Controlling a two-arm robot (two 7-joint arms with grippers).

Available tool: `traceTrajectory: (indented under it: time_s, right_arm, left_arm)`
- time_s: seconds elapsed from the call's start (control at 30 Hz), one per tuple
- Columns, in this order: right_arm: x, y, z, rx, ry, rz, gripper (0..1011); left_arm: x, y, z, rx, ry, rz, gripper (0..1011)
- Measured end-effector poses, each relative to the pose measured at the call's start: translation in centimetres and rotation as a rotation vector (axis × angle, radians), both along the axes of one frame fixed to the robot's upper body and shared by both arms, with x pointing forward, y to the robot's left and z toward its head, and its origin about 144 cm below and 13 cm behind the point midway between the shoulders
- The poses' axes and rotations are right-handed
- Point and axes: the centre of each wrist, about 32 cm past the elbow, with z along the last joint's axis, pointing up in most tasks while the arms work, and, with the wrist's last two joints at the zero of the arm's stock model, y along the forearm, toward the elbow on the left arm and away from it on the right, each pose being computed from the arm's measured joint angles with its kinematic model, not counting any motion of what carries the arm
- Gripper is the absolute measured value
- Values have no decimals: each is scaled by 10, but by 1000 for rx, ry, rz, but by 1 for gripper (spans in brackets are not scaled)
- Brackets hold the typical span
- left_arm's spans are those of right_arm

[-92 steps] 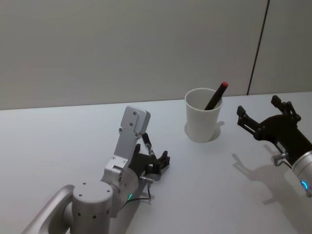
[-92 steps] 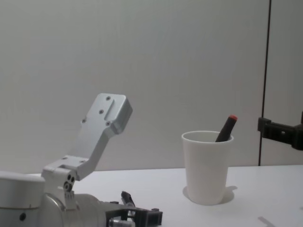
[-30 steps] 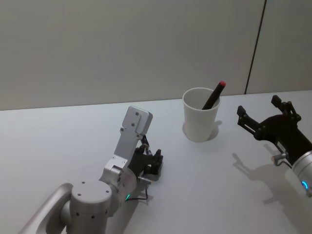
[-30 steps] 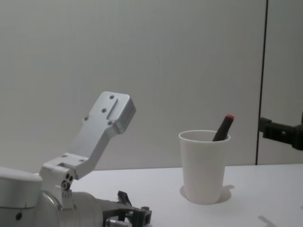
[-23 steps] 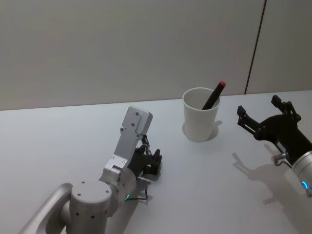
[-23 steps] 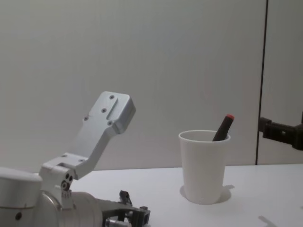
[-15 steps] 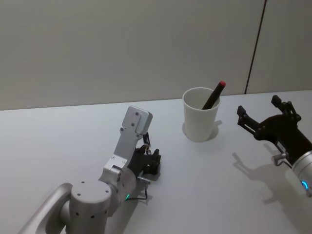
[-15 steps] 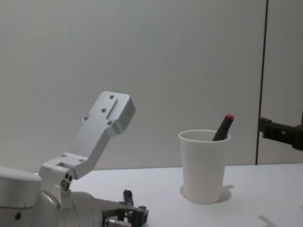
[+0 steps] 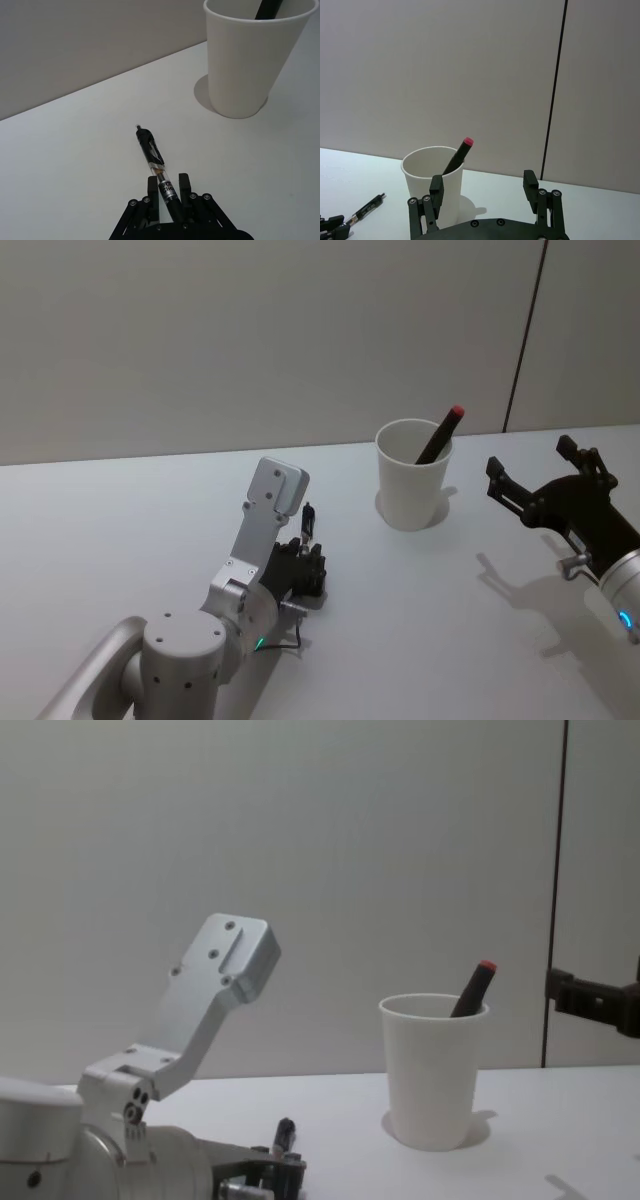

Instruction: Place the pen into the pen holder.

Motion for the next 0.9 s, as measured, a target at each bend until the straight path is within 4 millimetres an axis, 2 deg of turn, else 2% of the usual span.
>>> traceTrajectory:
  time_s: [0.53,0.9]
  right_arm:
    - [0,0,0,0,0,0,1001]
    - [0,0,0,0,0,0,1001]
  left_arm:
    - [0,1,-1,-5,-3,3,154]
    - [0,1,-1,-7,-4,3,141]
